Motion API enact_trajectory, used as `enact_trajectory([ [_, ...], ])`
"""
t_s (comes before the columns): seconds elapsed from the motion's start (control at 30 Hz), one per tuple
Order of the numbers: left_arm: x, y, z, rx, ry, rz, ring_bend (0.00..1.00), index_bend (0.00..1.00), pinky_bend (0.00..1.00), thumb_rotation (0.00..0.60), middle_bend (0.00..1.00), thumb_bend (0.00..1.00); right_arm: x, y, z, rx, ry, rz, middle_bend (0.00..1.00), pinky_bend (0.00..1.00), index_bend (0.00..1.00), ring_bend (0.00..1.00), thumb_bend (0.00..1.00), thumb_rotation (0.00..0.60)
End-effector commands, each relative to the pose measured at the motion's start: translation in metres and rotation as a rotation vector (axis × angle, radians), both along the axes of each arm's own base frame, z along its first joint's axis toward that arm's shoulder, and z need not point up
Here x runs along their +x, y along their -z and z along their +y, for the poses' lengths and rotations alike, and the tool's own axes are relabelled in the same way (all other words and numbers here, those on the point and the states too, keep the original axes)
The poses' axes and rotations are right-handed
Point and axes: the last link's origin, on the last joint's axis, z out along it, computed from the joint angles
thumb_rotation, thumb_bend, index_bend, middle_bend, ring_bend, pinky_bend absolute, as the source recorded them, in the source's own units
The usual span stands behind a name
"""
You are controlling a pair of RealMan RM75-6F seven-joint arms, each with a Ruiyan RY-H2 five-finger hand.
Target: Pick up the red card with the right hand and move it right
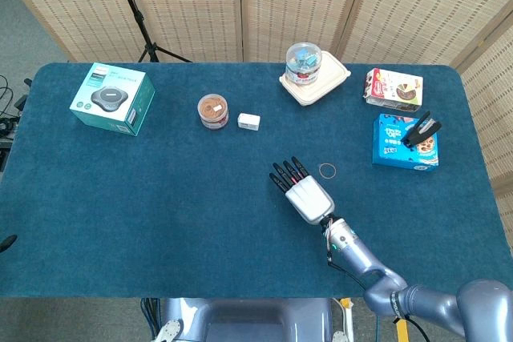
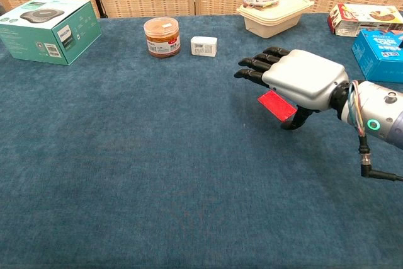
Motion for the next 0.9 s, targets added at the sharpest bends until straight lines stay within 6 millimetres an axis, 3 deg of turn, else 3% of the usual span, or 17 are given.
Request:
enact_trajectory([
  [0.03,0.000,0.000,0.000,0.000,-0.001,0.001,0.00,0.00,0.00,0.600,0.00,0.00,0.002,0.003,-0.007,-0.016,0.003,0.002,0.00,0.00,0.00,0.00,0.20,0.600],
  [0.57,0.000,0.001,0.001,-0.004,-0.003,0.002,0.00,0.00,0.00,0.600,0.00,0.00,-0.001,0.004,-0.030,-0.101,0.014,0.045,0.00,0.00,0.00,0.00,0.20,0.600],
  [0.9,0.000,0.000,0.001,-0.002,-0.002,-0.001,0.00,0.00,0.00,0.600,0.00,0.00,0.004,-0.015,-0.044,-0.188,-0.009,0.036,0.00,0.00,0.00,0.00,0.20,0.600],
])
